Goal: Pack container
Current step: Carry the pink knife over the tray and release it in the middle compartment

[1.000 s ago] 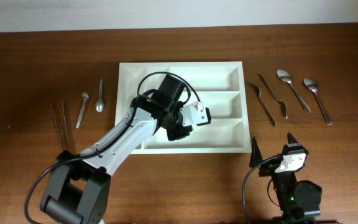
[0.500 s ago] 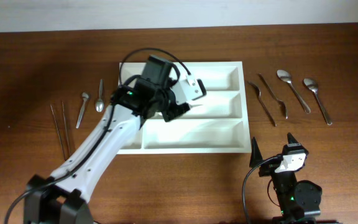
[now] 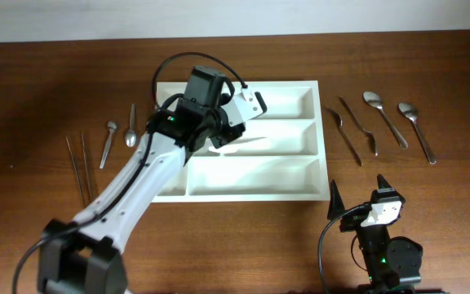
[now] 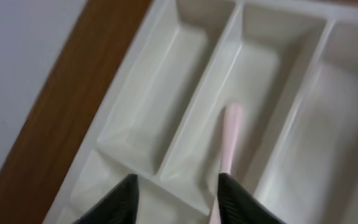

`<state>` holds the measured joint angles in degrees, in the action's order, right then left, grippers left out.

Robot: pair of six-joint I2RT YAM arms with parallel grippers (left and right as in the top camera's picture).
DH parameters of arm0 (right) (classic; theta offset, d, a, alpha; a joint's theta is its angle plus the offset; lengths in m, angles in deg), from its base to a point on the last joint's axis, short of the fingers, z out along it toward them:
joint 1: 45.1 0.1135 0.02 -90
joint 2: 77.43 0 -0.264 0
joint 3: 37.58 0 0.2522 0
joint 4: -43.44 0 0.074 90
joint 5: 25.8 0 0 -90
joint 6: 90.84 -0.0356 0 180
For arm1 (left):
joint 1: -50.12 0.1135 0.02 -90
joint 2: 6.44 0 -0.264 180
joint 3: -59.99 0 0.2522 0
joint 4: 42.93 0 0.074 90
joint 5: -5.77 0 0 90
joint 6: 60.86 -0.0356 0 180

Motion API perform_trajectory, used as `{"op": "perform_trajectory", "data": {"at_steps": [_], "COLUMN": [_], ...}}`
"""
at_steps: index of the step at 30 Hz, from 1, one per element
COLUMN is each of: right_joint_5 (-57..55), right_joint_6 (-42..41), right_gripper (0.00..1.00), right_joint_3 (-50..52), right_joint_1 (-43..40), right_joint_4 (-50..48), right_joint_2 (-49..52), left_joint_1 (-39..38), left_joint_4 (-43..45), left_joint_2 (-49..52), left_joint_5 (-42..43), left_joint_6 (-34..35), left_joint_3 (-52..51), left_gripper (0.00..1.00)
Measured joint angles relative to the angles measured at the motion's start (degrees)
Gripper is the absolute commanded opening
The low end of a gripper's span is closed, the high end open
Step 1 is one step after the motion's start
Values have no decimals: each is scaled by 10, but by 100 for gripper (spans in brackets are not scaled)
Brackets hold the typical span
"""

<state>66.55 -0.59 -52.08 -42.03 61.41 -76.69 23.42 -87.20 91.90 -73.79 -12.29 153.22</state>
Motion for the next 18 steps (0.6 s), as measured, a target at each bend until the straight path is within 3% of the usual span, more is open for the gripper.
{"op": "perform_trajectory", "data": {"at_steps": [4,18], "right_joint_5": [0,0], "right_joint_6": [0,0], "right_gripper": [99,99], "right_joint_3": [0,0], "right_joint_1": [0,0], "right_joint_4": [0,0], "right_joint_2": [0,0], "left_joint_1": [0,0], "left_joint_4": [2,37], "left_joint_2": [48,158], "left_joint_5": [-17,-64], "left_joint_6": [-42,-75], "left_joint_3": [0,0], "left_gripper": [92,95]}}
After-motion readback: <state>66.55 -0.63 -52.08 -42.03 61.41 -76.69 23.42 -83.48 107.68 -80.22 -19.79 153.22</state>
